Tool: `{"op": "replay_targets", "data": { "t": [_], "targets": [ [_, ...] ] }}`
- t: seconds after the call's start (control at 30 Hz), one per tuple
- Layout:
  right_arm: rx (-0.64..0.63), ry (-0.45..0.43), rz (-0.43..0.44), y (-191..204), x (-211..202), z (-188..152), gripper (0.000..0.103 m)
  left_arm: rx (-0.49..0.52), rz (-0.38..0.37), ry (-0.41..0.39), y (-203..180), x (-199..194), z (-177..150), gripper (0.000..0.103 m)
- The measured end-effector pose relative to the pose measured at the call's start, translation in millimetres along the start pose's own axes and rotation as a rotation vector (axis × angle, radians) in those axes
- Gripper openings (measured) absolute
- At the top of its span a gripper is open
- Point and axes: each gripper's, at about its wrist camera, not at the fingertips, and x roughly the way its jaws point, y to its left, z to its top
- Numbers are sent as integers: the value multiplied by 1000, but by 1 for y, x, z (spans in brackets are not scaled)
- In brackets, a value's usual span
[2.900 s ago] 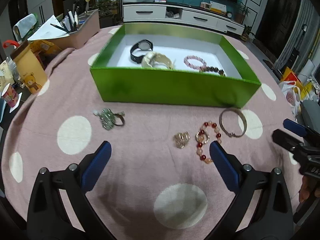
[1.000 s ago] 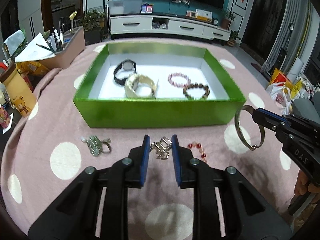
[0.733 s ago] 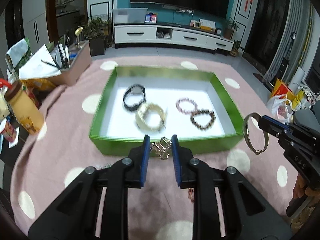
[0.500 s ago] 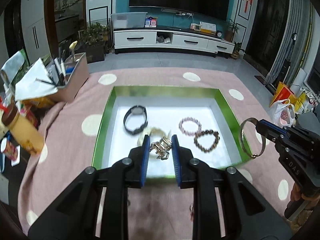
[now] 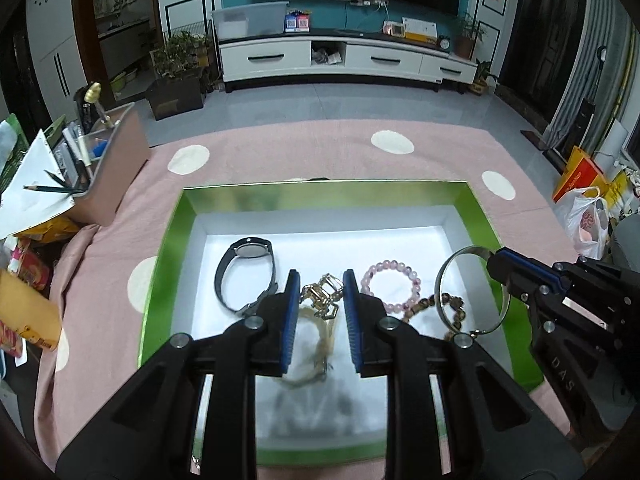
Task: Organize jewelry
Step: 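Place the gold brooch and silver bangle into the green box and release both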
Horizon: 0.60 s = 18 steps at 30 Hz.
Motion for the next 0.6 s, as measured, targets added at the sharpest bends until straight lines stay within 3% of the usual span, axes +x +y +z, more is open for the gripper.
{"op": "replay_targets", "data": {
  "t": [0.6],
  "targets": [
    [12,81,-21,1,42,3,7,-2,26,96,-2,51,9,22]
  ]
}}
